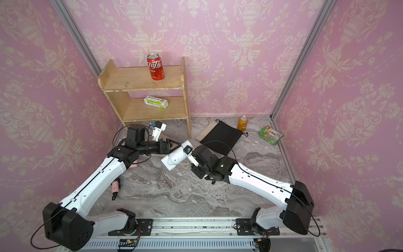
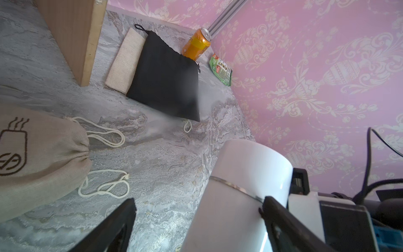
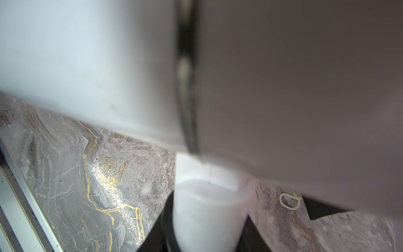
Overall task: Pack away hair dryers
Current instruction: Fold the hair dryer.
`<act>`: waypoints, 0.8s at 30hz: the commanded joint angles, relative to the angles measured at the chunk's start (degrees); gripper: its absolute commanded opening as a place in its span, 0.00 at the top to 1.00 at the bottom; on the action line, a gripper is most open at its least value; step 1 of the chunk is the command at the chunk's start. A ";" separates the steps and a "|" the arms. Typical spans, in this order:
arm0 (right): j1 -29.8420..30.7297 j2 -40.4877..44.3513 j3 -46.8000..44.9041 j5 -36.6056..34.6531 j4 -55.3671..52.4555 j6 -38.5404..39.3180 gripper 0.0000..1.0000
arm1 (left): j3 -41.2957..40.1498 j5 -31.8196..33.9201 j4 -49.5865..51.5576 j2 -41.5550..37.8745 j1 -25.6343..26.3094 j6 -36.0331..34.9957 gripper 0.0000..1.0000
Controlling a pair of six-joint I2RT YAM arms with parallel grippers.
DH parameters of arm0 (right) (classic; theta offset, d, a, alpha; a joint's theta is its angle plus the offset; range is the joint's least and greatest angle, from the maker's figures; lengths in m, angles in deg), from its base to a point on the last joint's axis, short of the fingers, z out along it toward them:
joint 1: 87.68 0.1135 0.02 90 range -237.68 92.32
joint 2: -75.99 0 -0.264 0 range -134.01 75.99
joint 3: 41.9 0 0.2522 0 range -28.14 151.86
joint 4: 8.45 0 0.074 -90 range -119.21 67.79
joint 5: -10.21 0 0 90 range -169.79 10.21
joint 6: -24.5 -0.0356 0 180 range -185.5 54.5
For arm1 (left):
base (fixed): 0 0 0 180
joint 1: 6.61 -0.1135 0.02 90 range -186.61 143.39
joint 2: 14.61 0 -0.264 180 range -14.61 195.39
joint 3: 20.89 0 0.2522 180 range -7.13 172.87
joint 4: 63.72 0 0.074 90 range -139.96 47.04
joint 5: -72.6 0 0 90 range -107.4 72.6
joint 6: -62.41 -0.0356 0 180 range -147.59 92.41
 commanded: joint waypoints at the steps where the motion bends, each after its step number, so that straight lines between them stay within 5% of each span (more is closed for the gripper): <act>1: -0.40 1.56 1.85 2.51 3.16 1.01 0.65 | -1.47 1.74 0.05 -0.23 1.14 -1.84 0.07; 15: -1.58 -0.13 7.10 7.70 -0.78 0.64 0.64 | -1.48 10.30 2.84 1.23 1.93 -4.21 0.09; 24: -3.10 -0.66 6.27 10.89 -1.96 2.24 0.64 | -0.43 8.65 2.85 -0.83 1.93 -5.69 0.08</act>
